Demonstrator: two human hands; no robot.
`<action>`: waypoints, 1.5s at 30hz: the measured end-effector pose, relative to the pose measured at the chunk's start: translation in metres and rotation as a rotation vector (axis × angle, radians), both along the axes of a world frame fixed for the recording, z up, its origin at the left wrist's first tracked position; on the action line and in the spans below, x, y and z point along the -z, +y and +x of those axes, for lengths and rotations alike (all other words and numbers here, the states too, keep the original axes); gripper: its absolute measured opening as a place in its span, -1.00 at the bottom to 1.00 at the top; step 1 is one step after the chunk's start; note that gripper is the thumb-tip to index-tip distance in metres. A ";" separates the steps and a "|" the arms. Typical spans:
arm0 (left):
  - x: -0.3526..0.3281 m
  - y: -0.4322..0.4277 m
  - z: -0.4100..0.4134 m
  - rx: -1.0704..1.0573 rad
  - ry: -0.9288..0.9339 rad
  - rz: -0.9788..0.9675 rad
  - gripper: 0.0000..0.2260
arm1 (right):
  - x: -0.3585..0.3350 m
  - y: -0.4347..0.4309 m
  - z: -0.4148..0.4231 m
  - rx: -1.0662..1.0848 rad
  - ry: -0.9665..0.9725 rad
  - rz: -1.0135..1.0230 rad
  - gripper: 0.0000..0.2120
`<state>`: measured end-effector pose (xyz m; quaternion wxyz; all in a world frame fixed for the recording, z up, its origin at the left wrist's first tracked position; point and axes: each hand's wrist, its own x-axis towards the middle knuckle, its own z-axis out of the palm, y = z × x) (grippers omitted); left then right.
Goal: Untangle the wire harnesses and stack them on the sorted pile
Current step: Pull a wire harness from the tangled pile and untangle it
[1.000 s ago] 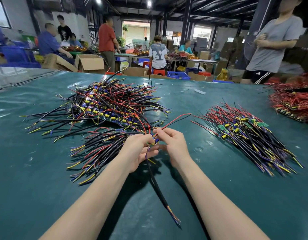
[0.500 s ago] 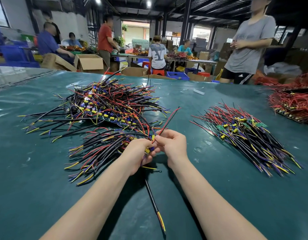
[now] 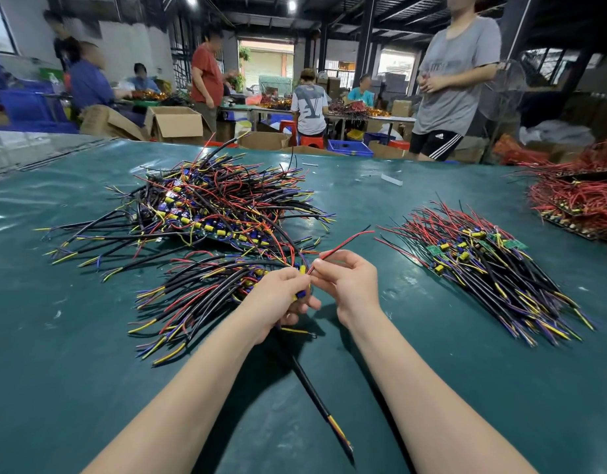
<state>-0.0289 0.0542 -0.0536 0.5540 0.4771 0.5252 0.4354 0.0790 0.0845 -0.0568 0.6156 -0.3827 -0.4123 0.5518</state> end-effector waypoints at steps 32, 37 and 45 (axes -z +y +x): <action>0.004 -0.002 -0.002 0.115 -0.159 -0.006 -0.84 | -0.014 0.027 0.042 0.384 0.276 -0.136 -0.73; 0.004 -0.004 -0.003 0.139 -0.210 0.001 -0.80 | -0.007 0.026 0.038 0.348 0.406 -0.273 -0.72; 0.005 -0.004 0.000 0.088 -0.166 -0.005 -0.76 | -0.001 0.028 0.049 0.224 0.590 -0.290 -0.69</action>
